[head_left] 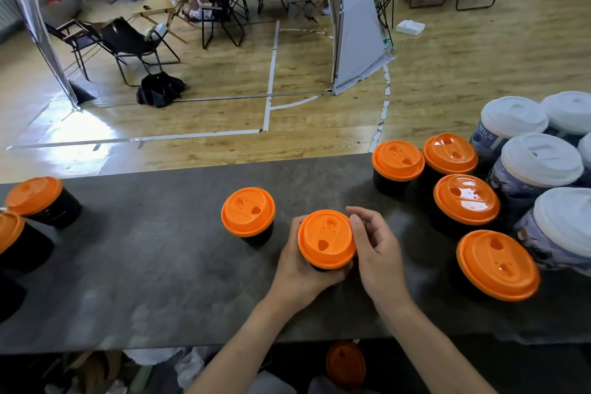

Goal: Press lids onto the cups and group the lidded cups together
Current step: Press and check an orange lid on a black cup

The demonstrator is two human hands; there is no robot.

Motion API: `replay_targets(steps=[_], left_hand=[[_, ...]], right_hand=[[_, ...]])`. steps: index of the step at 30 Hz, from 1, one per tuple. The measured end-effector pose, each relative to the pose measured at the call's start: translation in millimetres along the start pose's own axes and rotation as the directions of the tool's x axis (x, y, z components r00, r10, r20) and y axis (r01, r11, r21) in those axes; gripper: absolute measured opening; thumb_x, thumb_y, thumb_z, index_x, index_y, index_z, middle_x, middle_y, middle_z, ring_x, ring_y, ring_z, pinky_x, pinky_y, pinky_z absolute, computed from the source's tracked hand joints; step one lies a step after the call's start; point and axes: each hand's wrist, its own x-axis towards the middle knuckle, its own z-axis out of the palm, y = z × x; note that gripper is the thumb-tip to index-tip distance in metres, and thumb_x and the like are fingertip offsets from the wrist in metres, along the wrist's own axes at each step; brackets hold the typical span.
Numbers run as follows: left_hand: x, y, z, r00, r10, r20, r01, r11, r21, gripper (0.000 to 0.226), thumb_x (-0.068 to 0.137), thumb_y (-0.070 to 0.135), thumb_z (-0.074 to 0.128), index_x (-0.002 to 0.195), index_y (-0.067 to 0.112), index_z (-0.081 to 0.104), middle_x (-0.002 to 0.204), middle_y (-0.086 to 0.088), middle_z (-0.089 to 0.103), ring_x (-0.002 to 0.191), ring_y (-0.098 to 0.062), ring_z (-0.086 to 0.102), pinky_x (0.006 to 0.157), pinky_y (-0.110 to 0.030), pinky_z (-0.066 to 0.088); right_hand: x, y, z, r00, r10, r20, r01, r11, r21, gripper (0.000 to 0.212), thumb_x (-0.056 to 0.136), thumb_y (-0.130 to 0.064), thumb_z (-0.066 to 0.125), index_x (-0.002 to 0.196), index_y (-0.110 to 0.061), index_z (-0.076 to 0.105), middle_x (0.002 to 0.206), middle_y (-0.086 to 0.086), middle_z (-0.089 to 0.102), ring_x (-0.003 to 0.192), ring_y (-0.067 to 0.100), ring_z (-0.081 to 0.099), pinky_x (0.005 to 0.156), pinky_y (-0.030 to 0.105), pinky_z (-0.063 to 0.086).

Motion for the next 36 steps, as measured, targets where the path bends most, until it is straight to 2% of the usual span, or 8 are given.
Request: replay_targets(steps=[4, 8, 14, 17, 21, 27, 32, 36], left_hand=[[-1.9, 3.1, 5.8, 0.995, 0.002, -0.095, -0.004, 1.0, -0.024, 0.083, 0.06, 0.026, 0.096, 0.126, 0.016, 0.046, 0.118, 0.026, 0.063, 0.112, -0.001, 0.064, 0.091, -0.014, 0.047], [0.6, -4.0, 1.6, 1.0, -0.016, -0.02, 0.016, 1.0, -0.008, 0.076, 0.063, 0.019, 0.096, 0.124, 0.018, 0.049, 0.117, 0.02, 0.065, 0.113, -0.006, 0.065, 0.093, -0.017, 0.048], [-2.2, -1.1, 10.1, 0.994, 0.018, -0.106, -0.02, 1.0, -0.022, 0.086, 0.061, 0.026, 0.099, 0.129, 0.013, 0.047, 0.118, 0.02, 0.065, 0.114, -0.007, 0.065, 0.094, -0.021, 0.05], [-3.2, -4.2, 10.8, 0.989, 0.021, -0.149, -0.023, 1.0, -0.018, 0.081, 0.06, 0.019, 0.101, 0.124, 0.012, 0.051, 0.113, 0.015, 0.069, 0.108, -0.006, 0.068, 0.091, -0.022, 0.051], [-1.2, -6.6, 5.0, 0.996, -0.02, -0.084, 0.019, 1.0, -0.012, 0.078, 0.062, 0.015, 0.099, 0.124, 0.017, 0.052, 0.114, 0.017, 0.068, 0.111, -0.006, 0.066, 0.093, -0.023, 0.051], [0.8, -2.9, 0.3, 1.0, -0.019, 0.023, 0.019, 1.0, -0.015, 0.082, 0.066, 0.012, 0.097, 0.132, 0.02, 0.051, 0.122, 0.019, 0.065, 0.122, -0.008, 0.062, 0.102, -0.025, 0.048], [-3.4, 6.3, 8.6, 0.996, -0.032, -0.088, 0.029, 0.999, -0.033, 0.088, 0.062, 0.027, 0.1, 0.132, 0.021, 0.047, 0.124, 0.018, 0.065, 0.121, -0.003, 0.062, 0.099, -0.017, 0.047], [-2.4, 1.4, 8.6, 0.991, -0.028, -0.128, 0.027, 1.0, -0.01, 0.083, 0.062, 0.021, 0.099, 0.129, 0.023, 0.05, 0.121, 0.018, 0.067, 0.117, -0.004, 0.064, 0.096, -0.021, 0.05]], right_hand=[[-5.2, -0.4, -0.1, 0.997, -0.074, -0.015, 0.073, 0.996, -0.057, 0.016, 0.101, -0.023, 0.058, 0.116, -0.019, 0.064, 0.101, -0.008, 0.072, 0.098, 0.006, 0.068, 0.081, 0.017, 0.053], [3.0, -3.5, -2.1, 0.997, -0.08, -0.017, 0.079, 0.995, -0.054, 0.008, 0.1, -0.022, 0.059, 0.107, -0.021, 0.063, 0.095, -0.017, 0.071, 0.09, 0.001, 0.069, 0.075, 0.014, 0.051], [8.7, -3.2, -8.7, 0.99, -0.135, 0.035, 0.138, 0.988, -0.076, 0.01, 0.101, -0.015, 0.059, 0.111, -0.016, 0.063, 0.095, -0.003, 0.072, 0.087, 0.006, 0.07, 0.074, 0.016, 0.052], [7.8, 0.3, -8.0, 0.989, -0.14, 0.034, 0.143, 0.986, -0.09, 0.009, 0.101, -0.016, 0.059, 0.109, -0.018, 0.064, 0.095, -0.006, 0.072, 0.09, 0.006, 0.07, 0.076, 0.017, 0.053], [13.1, -1.6, -5.0, 0.992, -0.118, 0.048, 0.122, 0.989, -0.087, 0.009, 0.101, -0.023, 0.059, 0.108, -0.019, 0.064, 0.094, -0.011, 0.072, 0.088, 0.007, 0.07, 0.074, 0.018, 0.053], [22.0, -3.7, -16.4, 0.981, -0.056, 0.186, 0.066, 0.997, -0.051, 0.015, 0.101, -0.018, 0.057, 0.11, -0.014, 0.068, 0.096, -0.002, 0.074, 0.092, 0.01, 0.071, 0.08, 0.023, 0.055], [10.2, -2.9, -18.2, 0.983, -0.167, 0.078, 0.178, 0.968, -0.174, 0.013, 0.102, -0.02, 0.057, 0.112, -0.019, 0.064, 0.096, -0.013, 0.073, 0.097, 0.005, 0.07, 0.08, 0.015, 0.052], [1.7, 0.3, -10.8, 0.978, -0.207, 0.032, 0.209, 0.949, -0.236, 0.011, 0.102, -0.023, 0.056, 0.111, -0.02, 0.063, 0.096, -0.014, 0.072, 0.097, 0.002, 0.069, 0.081, 0.013, 0.051]])
